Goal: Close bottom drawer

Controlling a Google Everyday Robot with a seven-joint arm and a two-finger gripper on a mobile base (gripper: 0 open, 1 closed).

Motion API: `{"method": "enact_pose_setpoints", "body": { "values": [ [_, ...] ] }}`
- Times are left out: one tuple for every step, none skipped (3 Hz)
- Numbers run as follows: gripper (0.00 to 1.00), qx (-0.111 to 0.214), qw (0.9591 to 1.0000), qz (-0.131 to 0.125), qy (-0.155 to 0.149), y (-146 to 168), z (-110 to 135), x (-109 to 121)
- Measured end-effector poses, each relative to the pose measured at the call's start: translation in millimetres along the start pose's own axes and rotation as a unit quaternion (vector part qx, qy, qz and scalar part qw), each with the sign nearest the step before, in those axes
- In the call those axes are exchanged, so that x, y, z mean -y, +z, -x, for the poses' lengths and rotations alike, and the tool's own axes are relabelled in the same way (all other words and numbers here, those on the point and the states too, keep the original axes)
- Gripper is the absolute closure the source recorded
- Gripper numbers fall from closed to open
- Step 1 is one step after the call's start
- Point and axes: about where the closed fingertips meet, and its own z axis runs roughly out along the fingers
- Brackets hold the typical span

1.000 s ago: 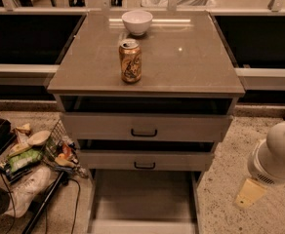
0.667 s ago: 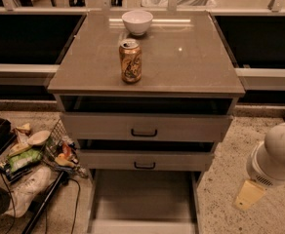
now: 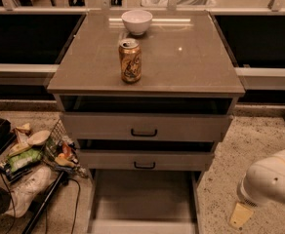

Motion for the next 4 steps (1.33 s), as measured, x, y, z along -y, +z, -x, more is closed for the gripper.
{"method": "enact_pose_setpoints", "body": {
  "values": [
    [0.0, 0.005, 0.9997, -0.005, -0.023, 62.9, -16.3, -11.0],
    [0.02, 0.021, 0.9988, 0.005, -0.045, 120.4, -38.8, -40.0],
    [0.25, 0.035, 0.9977, 0.034, -0.047, 156.3, -51.2, -75.0],
    [0.49, 0.036, 0.9975, 0.038, -0.047, 159.3, -50.9, -78.1]
  ]
}}
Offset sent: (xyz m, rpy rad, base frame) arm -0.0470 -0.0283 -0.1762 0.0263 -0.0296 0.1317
